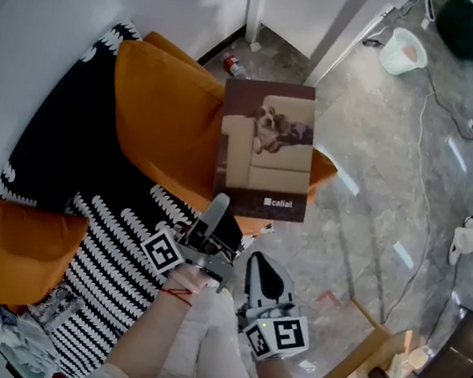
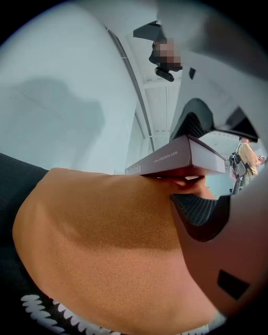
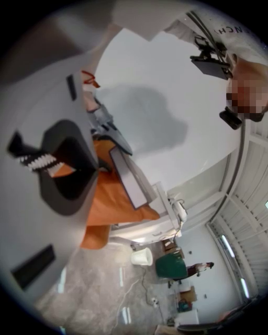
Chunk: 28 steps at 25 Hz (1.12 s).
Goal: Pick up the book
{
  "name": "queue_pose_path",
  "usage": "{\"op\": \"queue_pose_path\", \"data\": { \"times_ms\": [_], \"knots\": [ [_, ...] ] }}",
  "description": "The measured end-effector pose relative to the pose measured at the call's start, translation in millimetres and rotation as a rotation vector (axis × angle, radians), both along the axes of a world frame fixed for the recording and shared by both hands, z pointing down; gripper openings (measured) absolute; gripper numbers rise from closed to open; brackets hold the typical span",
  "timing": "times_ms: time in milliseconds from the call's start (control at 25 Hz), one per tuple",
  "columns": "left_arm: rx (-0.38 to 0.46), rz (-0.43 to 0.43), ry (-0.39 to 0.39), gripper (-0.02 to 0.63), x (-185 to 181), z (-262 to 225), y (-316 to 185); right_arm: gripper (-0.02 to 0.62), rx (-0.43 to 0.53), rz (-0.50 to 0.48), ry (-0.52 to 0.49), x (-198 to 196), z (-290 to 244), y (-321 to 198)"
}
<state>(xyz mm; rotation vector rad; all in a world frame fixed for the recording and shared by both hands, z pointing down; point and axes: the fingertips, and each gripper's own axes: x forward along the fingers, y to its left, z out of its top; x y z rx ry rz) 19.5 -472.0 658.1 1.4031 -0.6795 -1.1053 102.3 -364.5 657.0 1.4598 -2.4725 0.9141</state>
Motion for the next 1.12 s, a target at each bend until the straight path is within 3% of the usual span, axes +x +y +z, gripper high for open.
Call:
{"op": "queue_pose_path", "data": {
  "times_ms": [200,1120],
  "knots": [
    [0.003,-0.003,-0.011,0.173,1.1,-0.7,1.2,0.014,-0.004,0.003,-0.002,1.2,1.3,-0.3],
    [0.026,0.014,-0.008,0.167,-0.2,-35.7,23.8,0.014,0.064,-0.005,-0.006,7.2,-34.8,6.0]
  ]
}}
